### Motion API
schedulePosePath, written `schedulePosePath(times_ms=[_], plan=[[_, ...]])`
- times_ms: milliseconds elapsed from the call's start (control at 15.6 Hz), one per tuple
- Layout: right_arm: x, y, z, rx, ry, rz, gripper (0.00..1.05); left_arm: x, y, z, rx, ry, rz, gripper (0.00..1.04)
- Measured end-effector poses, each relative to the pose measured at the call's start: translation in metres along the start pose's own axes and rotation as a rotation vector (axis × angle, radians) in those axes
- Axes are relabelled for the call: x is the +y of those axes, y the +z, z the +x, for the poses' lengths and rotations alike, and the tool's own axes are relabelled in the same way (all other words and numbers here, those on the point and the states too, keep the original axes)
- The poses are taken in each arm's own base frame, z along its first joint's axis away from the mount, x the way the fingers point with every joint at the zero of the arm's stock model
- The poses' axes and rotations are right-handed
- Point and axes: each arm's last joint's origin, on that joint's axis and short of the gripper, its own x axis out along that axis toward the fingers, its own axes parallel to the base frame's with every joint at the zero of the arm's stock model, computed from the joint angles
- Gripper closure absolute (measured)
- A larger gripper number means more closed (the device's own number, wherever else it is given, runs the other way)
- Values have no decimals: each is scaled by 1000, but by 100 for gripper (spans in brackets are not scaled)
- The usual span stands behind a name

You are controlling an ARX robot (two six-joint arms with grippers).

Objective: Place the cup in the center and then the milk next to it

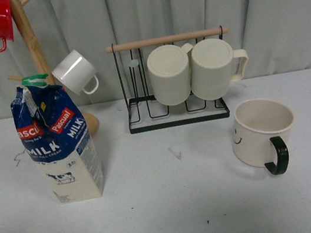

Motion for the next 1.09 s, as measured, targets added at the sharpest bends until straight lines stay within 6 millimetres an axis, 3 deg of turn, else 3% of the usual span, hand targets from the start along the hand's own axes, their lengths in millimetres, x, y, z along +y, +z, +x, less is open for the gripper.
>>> schedulePosePath(times_ms=[129,193,321,514,579,836,964,1093], plan=[[-1,-1,1,47,59,25,6,0,0,0,0,0,0,7],[-6,4,13,96,134,79,6,0,0,0,-1,-1,0,7],[-6,24,40,55,210,105,6,0,0,0,0,0,0,7],[-4,46,113,128,150,183,6,0,0,0,0,0,0,7],[-3,46,118,142,151,189,6,0,0,0,0,-1,0,7],[24,24,236,532,35,247,6,0,0,0,0,0,0,7],[35,14,275,669,17,257,6,0,0,0,0,0,0,7],[37,-3,297,777,-3,254,6,0,0,0,0,0,0,7]])
